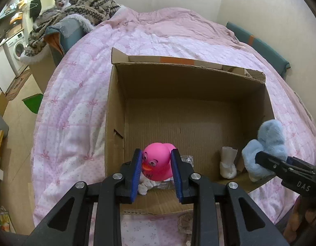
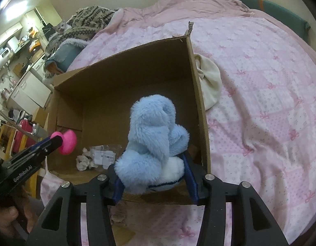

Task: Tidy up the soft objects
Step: 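Carry the slipper and duck over the box and lower both tools inside, then open both tools to release the slipper and duck, then withdraw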

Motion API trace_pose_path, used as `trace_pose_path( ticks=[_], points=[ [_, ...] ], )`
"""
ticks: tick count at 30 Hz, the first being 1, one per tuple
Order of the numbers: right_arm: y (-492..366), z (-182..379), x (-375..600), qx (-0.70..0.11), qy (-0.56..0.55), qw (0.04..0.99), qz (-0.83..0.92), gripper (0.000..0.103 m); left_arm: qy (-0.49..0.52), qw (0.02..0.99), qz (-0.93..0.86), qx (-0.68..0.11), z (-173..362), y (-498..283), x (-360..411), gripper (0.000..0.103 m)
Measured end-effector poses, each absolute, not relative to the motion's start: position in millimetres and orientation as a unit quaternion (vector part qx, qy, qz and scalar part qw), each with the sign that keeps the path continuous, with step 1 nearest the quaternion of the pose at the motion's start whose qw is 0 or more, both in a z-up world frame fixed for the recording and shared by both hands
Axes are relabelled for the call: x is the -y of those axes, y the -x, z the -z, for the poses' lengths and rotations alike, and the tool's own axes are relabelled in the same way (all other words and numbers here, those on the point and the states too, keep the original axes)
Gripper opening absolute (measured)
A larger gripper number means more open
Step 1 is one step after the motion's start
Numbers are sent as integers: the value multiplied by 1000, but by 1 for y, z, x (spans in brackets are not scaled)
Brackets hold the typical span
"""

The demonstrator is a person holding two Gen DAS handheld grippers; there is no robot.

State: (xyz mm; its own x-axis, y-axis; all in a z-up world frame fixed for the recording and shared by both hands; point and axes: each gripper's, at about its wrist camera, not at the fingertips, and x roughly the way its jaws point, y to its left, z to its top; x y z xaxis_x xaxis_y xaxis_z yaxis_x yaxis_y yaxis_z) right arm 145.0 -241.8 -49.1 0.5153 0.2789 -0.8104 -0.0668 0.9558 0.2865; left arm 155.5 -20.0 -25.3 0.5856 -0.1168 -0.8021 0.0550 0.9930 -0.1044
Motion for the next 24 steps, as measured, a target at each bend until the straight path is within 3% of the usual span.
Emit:
trace_pose_path(
  ticks=[6,11,17,18,20,24],
  points=[
    [-141,39,242,-458,-119,874,-114,56,31,892,57,-447,24,-154,22,25],
    [-140,35,241,-450,-117,878,-112,71,31,893,54,-446,24,-154,22,25],
    [-142,36,250,-451,-136,877,-100,75,32,890,54,-451,26,-155,22,27],
    [-142,35,251,-450,-140,876,-100,76,32,890,55,-452,27,-156,22,29],
    [-141,34,254,-445,-146,878,-98,81,30,890,55,-452,27,-155,24,46],
    [-139,31,255,-436,-151,881,-105,87,26,894,55,-444,24,-153,26,60]
  ],
)
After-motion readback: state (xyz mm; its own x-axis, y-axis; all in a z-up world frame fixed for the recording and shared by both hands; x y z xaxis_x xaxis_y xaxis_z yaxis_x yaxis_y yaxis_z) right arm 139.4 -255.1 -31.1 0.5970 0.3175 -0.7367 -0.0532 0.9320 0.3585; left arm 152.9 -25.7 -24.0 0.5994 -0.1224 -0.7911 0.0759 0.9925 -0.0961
